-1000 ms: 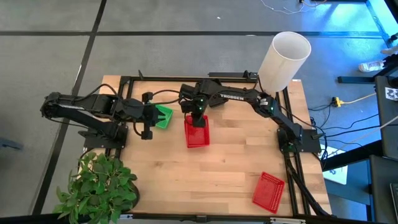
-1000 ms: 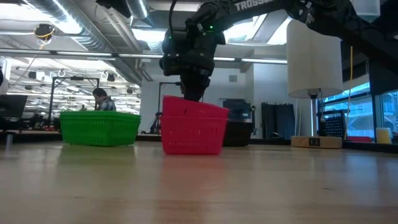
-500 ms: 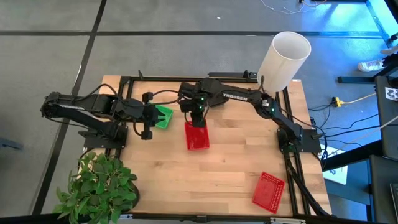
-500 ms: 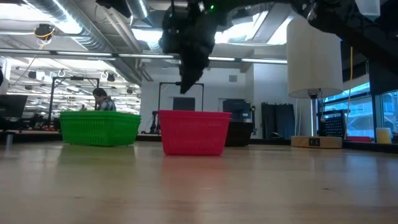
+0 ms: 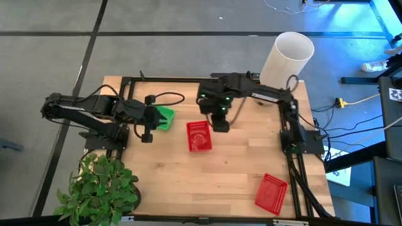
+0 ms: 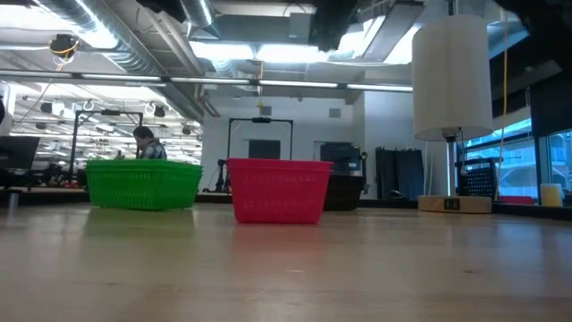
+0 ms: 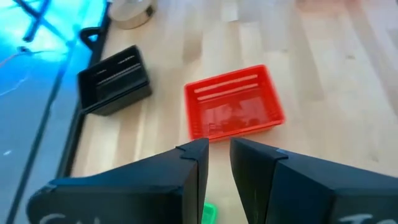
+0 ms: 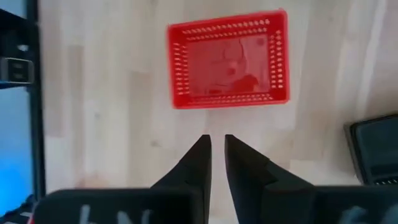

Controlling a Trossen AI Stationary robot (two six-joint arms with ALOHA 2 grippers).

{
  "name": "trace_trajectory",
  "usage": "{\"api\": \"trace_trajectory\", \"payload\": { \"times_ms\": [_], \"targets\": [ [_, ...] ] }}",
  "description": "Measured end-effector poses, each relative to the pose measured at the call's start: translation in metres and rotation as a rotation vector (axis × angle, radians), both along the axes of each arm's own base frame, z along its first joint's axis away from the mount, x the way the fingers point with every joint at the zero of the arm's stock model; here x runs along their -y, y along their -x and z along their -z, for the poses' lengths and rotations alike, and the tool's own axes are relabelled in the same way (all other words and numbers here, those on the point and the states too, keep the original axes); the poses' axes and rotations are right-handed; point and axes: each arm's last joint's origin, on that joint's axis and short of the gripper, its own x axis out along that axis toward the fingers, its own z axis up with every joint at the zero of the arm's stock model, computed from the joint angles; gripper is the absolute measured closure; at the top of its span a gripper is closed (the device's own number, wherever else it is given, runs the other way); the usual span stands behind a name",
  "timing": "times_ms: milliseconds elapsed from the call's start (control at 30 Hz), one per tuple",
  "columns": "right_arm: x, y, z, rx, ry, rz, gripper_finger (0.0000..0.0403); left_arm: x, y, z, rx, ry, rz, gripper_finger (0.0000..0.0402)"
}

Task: Stack baskets by color
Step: Stack the right red bin on the red bins

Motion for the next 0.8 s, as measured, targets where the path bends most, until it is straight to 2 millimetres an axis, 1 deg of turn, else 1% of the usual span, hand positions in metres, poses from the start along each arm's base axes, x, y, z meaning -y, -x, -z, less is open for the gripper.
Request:
{"api": "trace_trajectory", "payload": {
  "times_ms": [100,167,267,333,467,567,667,800],
  "targets": [
    [-0.019,0.019,-0.013,-0.003,-0.021,0.039,0.0358,0.001,0.0,0.0,-0.003,0.025,0.034,0.0344],
    [-0.03,0.033,-0.019,-0.022,-0.001,0.09,0.0358,0.002,0.0,0.0,-0.005,0.036,0.048,0.0344],
    [-0.046,0.06,-0.021,-0.07,0.039,0.2,0.0358,0.002,0.0,0.0,-0.005,0.035,0.053,0.0344],
    [-0.057,0.08,-0.018,-0.121,0.023,0.295,0.0358,0.002,0.0,0.0,-0.006,0.026,0.058,0.0344],
    [-0.078,0.114,-0.009,-0.218,-0.037,0.52,0.0358,0.002,0.0,0.0,-0.01,0.003,0.075,0.0344],
    [-0.09,0.131,0.004,-0.299,-0.045,0.652,0.0358,0.002,0.0,0.0,-0.01,0.001,0.075,0.0344],
    [-0.1,0.141,0.021,-0.393,-0.071,0.7,0.0358,0.002,0.0,0.0,-0.011,0.001,0.075,0.0344],
    [-0.108,0.146,0.041,-0.515,-0.107,0.694,0.0358,0.002,0.0,0.0,-0.01,0.001,0.075,0.0344]
  ]
}}
